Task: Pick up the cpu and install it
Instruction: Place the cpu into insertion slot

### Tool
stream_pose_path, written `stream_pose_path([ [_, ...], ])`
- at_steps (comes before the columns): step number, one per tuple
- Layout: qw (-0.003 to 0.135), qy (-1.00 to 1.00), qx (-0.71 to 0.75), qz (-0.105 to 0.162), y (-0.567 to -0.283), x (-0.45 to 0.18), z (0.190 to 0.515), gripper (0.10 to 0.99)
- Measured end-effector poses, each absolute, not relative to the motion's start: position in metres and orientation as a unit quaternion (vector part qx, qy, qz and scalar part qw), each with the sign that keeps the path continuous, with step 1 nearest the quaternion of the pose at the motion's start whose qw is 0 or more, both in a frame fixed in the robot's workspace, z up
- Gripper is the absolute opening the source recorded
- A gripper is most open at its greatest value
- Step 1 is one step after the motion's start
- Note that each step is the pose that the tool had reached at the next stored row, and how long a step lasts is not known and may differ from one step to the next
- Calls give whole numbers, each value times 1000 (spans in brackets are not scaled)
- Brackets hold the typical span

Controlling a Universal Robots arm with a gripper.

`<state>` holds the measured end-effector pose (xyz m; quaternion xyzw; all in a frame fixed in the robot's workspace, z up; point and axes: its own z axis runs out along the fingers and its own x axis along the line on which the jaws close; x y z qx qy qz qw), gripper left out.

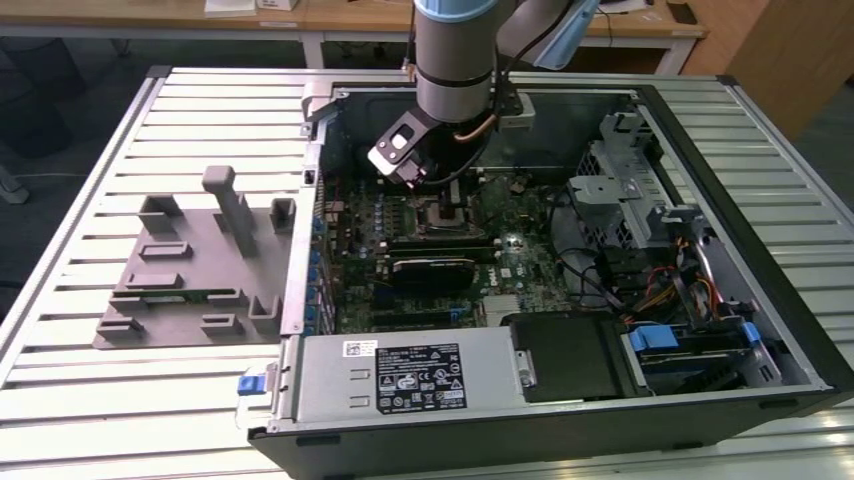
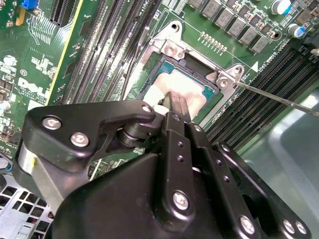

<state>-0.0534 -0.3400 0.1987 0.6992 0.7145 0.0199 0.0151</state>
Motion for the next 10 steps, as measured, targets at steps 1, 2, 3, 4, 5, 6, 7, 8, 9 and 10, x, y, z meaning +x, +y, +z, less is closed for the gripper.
stream_pose_path([
  [1, 15, 714, 699, 20, -340, -53, 199, 106],
  [2, 15, 714, 699, 20, -340, -53, 199, 106],
  [3, 15, 714, 699, 20, -340, -53, 198, 106],
  [4, 15, 714, 699, 20, -340, -53, 198, 106],
  [5, 15, 714, 699, 20, -340, -53, 198, 106],
  [6, 15, 714, 699, 20, -340, -53, 198, 106],
  [7, 15, 714, 699, 20, -340, -53, 198, 106],
  [8, 15, 714, 699, 20, -340, -53, 198, 106],
  [9, 15, 714, 699, 20, -340, -53, 198, 106],
  [10, 15, 714, 699, 20, -340, -53, 198, 106],
])
